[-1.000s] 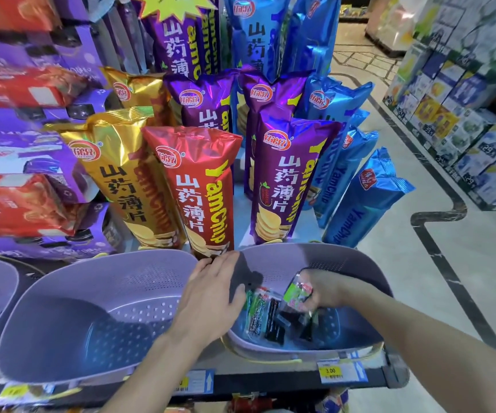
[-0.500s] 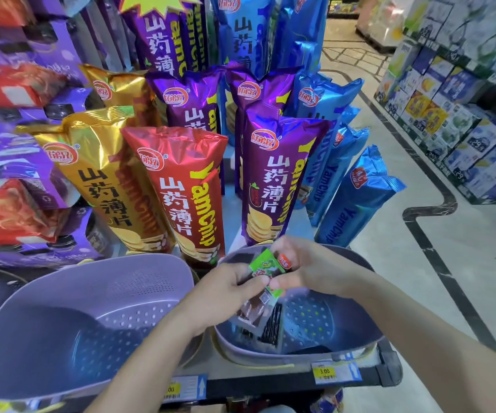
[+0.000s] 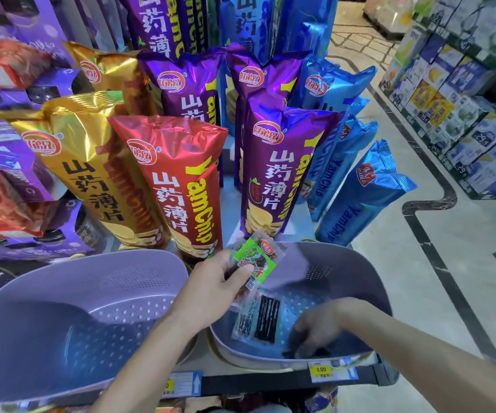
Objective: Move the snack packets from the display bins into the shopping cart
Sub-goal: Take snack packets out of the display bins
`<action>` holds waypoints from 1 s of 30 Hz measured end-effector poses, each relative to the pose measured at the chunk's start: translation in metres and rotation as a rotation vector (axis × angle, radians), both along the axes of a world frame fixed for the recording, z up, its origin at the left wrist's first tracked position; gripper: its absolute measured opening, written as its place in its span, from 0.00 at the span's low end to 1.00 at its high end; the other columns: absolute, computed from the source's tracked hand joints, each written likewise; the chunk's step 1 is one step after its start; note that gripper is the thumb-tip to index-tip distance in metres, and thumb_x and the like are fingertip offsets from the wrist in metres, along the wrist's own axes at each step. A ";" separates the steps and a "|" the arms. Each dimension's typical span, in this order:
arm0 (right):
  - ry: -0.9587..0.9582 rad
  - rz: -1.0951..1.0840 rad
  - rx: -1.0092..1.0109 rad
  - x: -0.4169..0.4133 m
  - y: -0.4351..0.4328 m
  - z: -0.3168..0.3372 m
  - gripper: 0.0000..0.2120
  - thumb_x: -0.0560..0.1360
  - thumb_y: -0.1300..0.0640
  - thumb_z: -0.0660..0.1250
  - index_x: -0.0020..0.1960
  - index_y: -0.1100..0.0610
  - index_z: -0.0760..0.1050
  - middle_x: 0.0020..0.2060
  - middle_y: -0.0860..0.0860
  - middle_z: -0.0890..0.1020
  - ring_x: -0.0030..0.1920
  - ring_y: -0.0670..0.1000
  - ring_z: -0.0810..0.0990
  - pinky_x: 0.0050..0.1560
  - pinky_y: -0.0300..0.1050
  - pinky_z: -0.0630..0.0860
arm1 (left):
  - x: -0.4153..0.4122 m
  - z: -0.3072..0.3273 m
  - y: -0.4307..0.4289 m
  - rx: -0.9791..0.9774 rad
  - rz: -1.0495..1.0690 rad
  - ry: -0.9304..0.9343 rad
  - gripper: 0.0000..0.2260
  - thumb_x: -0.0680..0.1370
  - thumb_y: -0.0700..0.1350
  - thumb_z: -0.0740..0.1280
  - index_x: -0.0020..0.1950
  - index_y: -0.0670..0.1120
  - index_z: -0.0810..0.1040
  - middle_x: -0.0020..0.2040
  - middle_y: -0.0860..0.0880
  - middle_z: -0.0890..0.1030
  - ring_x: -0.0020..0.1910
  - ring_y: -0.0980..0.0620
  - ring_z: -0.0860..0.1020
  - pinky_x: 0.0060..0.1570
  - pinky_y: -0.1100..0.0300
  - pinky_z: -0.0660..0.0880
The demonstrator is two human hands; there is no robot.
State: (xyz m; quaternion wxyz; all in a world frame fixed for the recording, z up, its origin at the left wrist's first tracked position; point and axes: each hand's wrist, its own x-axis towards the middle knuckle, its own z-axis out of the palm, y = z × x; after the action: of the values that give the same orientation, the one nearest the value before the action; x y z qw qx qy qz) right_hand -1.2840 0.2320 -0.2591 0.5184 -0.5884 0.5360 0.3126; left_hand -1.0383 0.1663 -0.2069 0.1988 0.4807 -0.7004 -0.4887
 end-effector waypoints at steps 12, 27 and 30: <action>-0.082 0.061 -0.221 0.001 0.009 -0.002 0.11 0.76 0.57 0.62 0.51 0.51 0.83 0.40 0.48 0.84 0.42 0.53 0.82 0.46 0.44 0.79 | -0.003 0.005 0.001 -0.009 0.084 0.002 0.07 0.84 0.55 0.68 0.53 0.53 0.78 0.47 0.57 0.87 0.47 0.58 0.84 0.51 0.44 0.82; -0.469 -0.302 -0.176 0.014 0.016 0.055 0.14 0.73 0.42 0.76 0.57 0.45 0.83 0.49 0.39 0.83 0.48 0.41 0.79 0.53 0.40 0.73 | -0.004 -0.002 0.000 0.027 0.162 0.076 0.06 0.84 0.54 0.68 0.52 0.52 0.79 0.45 0.60 0.87 0.43 0.60 0.84 0.40 0.58 0.76; -0.519 -0.333 -0.317 0.013 0.015 0.059 0.14 0.74 0.43 0.74 0.48 0.55 0.82 0.39 0.48 0.79 0.39 0.47 0.74 0.44 0.47 0.69 | -0.002 -0.004 0.000 0.087 0.205 0.158 0.05 0.84 0.52 0.68 0.54 0.52 0.80 0.47 0.56 0.88 0.48 0.55 0.86 0.48 0.52 0.81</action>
State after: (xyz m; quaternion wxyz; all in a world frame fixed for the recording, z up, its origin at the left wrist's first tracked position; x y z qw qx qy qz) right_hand -1.2705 0.2475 -0.2000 0.5836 -0.6258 0.5170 -0.0236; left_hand -1.0405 0.1665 -0.2113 0.2811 0.5179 -0.6080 -0.5320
